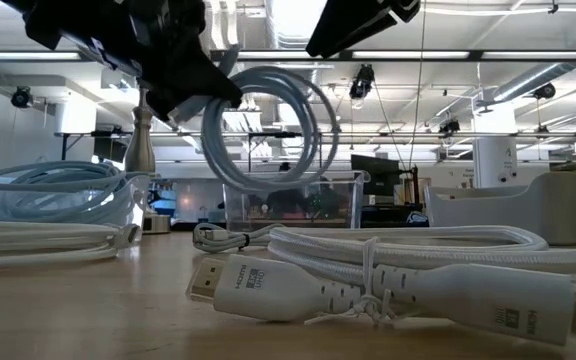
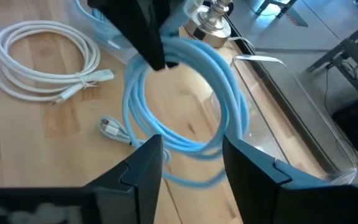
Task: Pick & Place USB Port
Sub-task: Put the light blue HDMI cable into the white bin
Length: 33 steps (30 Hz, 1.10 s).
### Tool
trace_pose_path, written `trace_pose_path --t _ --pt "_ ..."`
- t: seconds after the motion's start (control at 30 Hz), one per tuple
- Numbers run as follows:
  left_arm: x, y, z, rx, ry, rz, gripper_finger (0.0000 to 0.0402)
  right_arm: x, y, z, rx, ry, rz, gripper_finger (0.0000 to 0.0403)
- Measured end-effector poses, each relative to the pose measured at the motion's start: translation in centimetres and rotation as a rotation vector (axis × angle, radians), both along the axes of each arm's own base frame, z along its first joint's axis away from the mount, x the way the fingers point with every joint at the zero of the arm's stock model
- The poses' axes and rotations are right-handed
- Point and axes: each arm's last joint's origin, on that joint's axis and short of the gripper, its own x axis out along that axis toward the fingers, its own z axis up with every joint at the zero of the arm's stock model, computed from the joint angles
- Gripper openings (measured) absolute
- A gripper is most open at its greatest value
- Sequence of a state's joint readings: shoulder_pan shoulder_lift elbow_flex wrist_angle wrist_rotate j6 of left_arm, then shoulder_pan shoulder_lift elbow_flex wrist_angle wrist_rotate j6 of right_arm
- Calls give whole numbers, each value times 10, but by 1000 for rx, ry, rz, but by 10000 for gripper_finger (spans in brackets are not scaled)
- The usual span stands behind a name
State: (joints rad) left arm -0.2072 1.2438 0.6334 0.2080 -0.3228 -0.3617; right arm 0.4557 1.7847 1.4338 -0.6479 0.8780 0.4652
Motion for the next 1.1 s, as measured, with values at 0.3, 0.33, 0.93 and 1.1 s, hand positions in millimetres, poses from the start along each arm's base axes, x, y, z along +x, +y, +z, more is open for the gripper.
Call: trace_pose_path --t 0.3,0.33,0.93,1.1 --pt "-35 8 20 -9 58 11 58 0 0 0 -4 1 0 171" --pt "-40 9 24 -16 56 14 58 0 0 0 -4 1 0 171" --pt "-150 31 41 -200 190 109 58 0 0 0 -21 17 11 171" --pt "-172 35 29 -277 334 191 58 -1 0 -1 -22 17 11 171"
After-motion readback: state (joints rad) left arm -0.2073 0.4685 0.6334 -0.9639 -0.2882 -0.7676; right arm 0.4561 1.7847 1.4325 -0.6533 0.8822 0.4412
